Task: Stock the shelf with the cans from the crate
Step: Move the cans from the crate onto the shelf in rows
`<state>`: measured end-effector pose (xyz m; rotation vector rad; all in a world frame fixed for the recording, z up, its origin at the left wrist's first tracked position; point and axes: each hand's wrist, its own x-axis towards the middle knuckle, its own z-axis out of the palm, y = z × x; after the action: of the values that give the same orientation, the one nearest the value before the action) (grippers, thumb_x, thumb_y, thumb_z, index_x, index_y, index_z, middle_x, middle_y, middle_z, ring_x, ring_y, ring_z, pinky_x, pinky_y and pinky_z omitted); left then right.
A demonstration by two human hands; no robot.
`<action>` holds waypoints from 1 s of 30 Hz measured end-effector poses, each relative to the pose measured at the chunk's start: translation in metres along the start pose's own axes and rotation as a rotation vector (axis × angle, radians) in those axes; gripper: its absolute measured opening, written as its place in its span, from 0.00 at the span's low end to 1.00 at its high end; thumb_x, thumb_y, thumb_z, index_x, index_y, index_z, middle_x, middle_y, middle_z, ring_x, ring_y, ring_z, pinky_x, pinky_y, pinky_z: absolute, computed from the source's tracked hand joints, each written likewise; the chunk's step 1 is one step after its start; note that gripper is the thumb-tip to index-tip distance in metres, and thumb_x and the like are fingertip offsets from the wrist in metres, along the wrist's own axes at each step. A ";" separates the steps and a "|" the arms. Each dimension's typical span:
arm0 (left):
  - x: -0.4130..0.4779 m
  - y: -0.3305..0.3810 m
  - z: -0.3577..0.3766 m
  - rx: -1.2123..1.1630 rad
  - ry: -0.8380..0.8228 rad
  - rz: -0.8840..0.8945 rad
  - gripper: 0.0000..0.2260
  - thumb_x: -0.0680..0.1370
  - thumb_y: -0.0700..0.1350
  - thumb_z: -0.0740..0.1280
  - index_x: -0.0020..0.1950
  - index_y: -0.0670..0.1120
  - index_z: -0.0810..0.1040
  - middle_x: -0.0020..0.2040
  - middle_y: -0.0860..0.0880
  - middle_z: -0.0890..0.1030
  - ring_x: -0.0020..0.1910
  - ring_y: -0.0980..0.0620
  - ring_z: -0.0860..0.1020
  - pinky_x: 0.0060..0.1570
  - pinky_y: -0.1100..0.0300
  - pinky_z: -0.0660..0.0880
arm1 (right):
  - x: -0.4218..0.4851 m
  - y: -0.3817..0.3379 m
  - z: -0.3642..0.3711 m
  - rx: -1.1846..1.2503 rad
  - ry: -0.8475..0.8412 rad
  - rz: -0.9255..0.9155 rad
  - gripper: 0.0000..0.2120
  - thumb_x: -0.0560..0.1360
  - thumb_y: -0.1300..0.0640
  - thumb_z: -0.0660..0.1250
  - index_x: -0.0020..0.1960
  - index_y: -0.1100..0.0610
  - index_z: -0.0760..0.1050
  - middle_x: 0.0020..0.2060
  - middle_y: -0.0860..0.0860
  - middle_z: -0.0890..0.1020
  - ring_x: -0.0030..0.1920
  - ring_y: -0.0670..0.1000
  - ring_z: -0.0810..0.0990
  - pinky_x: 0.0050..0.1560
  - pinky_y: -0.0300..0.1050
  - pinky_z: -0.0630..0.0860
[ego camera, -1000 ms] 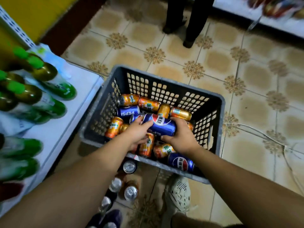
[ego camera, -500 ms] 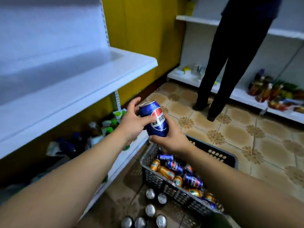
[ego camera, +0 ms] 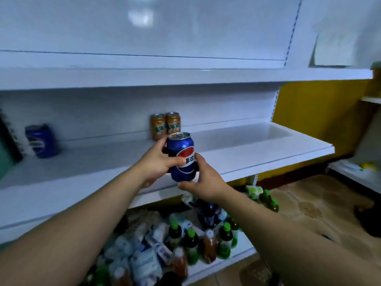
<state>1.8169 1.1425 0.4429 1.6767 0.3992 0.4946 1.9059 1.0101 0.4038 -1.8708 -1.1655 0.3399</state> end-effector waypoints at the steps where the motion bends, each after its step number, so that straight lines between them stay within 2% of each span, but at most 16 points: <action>1: -0.006 -0.004 -0.021 0.032 0.040 -0.003 0.27 0.69 0.32 0.73 0.62 0.53 0.70 0.54 0.53 0.77 0.55 0.49 0.77 0.53 0.49 0.77 | 0.008 -0.009 0.016 -0.019 -0.046 -0.014 0.38 0.69 0.53 0.75 0.73 0.48 0.59 0.65 0.47 0.73 0.60 0.44 0.72 0.54 0.35 0.66; 3: -0.017 -0.013 -0.059 0.107 0.118 -0.026 0.29 0.69 0.33 0.74 0.63 0.54 0.70 0.57 0.52 0.77 0.59 0.47 0.76 0.59 0.45 0.75 | 0.023 -0.020 0.045 -0.103 -0.137 -0.031 0.38 0.70 0.50 0.74 0.74 0.48 0.58 0.68 0.48 0.71 0.63 0.47 0.71 0.56 0.38 0.66; 5: -0.027 -0.023 -0.089 0.172 0.182 -0.051 0.31 0.68 0.35 0.75 0.67 0.54 0.69 0.60 0.51 0.76 0.61 0.47 0.75 0.60 0.43 0.74 | 0.036 -0.026 0.068 -0.224 -0.205 -0.045 0.39 0.71 0.45 0.72 0.76 0.50 0.57 0.72 0.51 0.68 0.68 0.51 0.69 0.63 0.43 0.68; 8: -0.040 -0.036 -0.124 0.222 0.271 -0.066 0.31 0.68 0.34 0.74 0.66 0.55 0.69 0.57 0.53 0.76 0.60 0.49 0.74 0.61 0.45 0.73 | 0.054 -0.030 0.099 -0.436 -0.312 -0.048 0.41 0.73 0.38 0.66 0.78 0.53 0.54 0.75 0.53 0.62 0.73 0.54 0.63 0.71 0.50 0.62; 10: -0.048 -0.040 -0.140 0.210 0.316 -0.061 0.31 0.69 0.33 0.74 0.64 0.55 0.68 0.54 0.55 0.75 0.58 0.50 0.73 0.61 0.49 0.73 | 0.062 -0.034 0.115 -0.607 -0.353 -0.085 0.38 0.75 0.33 0.60 0.77 0.52 0.55 0.76 0.53 0.60 0.74 0.55 0.60 0.73 0.53 0.58; 13: -0.054 -0.043 -0.166 0.185 0.349 -0.077 0.34 0.69 0.32 0.73 0.68 0.57 0.66 0.60 0.51 0.74 0.61 0.49 0.72 0.62 0.47 0.72 | 0.075 -0.042 0.134 -0.739 -0.416 -0.119 0.38 0.74 0.28 0.51 0.77 0.48 0.55 0.76 0.54 0.58 0.74 0.58 0.57 0.73 0.59 0.53; 16: -0.058 -0.044 -0.191 0.176 0.358 -0.095 0.36 0.70 0.31 0.72 0.69 0.59 0.64 0.64 0.48 0.73 0.64 0.48 0.72 0.64 0.44 0.71 | 0.090 -0.051 0.150 -0.783 -0.495 -0.131 0.39 0.74 0.27 0.47 0.78 0.46 0.49 0.78 0.54 0.51 0.77 0.59 0.50 0.74 0.63 0.48; 21: -0.062 -0.054 -0.227 0.068 0.404 -0.088 0.33 0.70 0.28 0.69 0.60 0.64 0.67 0.59 0.53 0.76 0.66 0.47 0.71 0.65 0.45 0.68 | 0.114 -0.067 0.178 -0.785 -0.566 -0.130 0.41 0.72 0.24 0.45 0.78 0.43 0.44 0.79 0.52 0.44 0.77 0.59 0.41 0.73 0.65 0.42; 23: -0.062 -0.059 -0.234 0.060 0.415 -0.086 0.34 0.71 0.29 0.69 0.64 0.62 0.66 0.61 0.52 0.76 0.66 0.48 0.71 0.65 0.47 0.69 | 0.120 -0.067 0.186 -0.792 -0.572 -0.128 0.41 0.71 0.24 0.45 0.78 0.42 0.43 0.79 0.52 0.43 0.77 0.59 0.40 0.73 0.65 0.41; 27: -0.059 -0.070 -0.230 0.227 0.447 -0.061 0.42 0.69 0.33 0.74 0.74 0.58 0.57 0.65 0.51 0.71 0.62 0.52 0.72 0.53 0.60 0.73 | 0.121 -0.063 0.190 -0.808 -0.540 -0.142 0.41 0.71 0.23 0.44 0.78 0.41 0.44 0.79 0.51 0.44 0.77 0.59 0.42 0.73 0.64 0.43; 30: -0.054 -0.075 -0.230 0.334 0.516 -0.028 0.43 0.68 0.35 0.75 0.74 0.58 0.57 0.63 0.53 0.70 0.61 0.53 0.71 0.56 0.56 0.71 | 0.121 -0.061 0.191 -0.799 -0.517 -0.156 0.41 0.71 0.23 0.44 0.78 0.41 0.45 0.79 0.51 0.45 0.77 0.58 0.43 0.73 0.64 0.44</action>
<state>1.6498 1.3185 0.3934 1.8472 0.9212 0.8805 1.8151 1.2225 0.3677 -2.4192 -2.0008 0.2997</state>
